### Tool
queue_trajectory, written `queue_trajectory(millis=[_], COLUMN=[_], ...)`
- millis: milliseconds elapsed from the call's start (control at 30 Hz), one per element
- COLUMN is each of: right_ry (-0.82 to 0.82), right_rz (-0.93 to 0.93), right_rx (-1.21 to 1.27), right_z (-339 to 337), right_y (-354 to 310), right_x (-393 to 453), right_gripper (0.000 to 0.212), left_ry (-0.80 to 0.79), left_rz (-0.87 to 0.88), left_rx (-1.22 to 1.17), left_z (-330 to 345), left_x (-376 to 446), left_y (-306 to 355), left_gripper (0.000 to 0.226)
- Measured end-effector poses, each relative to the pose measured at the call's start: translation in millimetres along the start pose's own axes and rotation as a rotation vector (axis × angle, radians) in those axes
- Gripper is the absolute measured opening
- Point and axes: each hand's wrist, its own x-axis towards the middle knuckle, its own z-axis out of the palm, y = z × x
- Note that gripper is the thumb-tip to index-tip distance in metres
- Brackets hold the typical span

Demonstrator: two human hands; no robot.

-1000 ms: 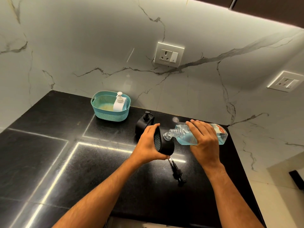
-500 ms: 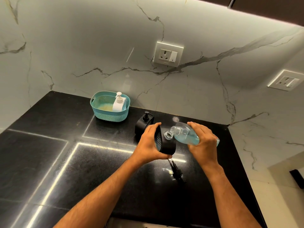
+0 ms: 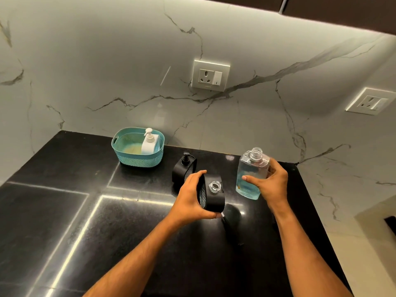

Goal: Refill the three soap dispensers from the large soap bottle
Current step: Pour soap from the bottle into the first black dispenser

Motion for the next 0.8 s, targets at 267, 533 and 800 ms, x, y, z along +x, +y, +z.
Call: queue_trajectory(millis=[267,533,800], right_ry=[-0.042,-0.088,-0.097], right_rz=[0.121,0.179,0.191], right_rx=[0.132,0.167,0.129], right_z=[17,37,53], right_y=[25,54,76], right_x=[49,87,116], right_gripper=[0.078,0.079,0.081], left_ry=[-0.041,-0.091,-0.086], left_rz=[-0.012,-0.004,-0.006], left_rx=[-0.025,-0.028,-0.027], left_z=[2,4,5], left_x=[8,26,47], left_y=[-11,-20,-25], left_gripper=[0.123,0.120,0.118])
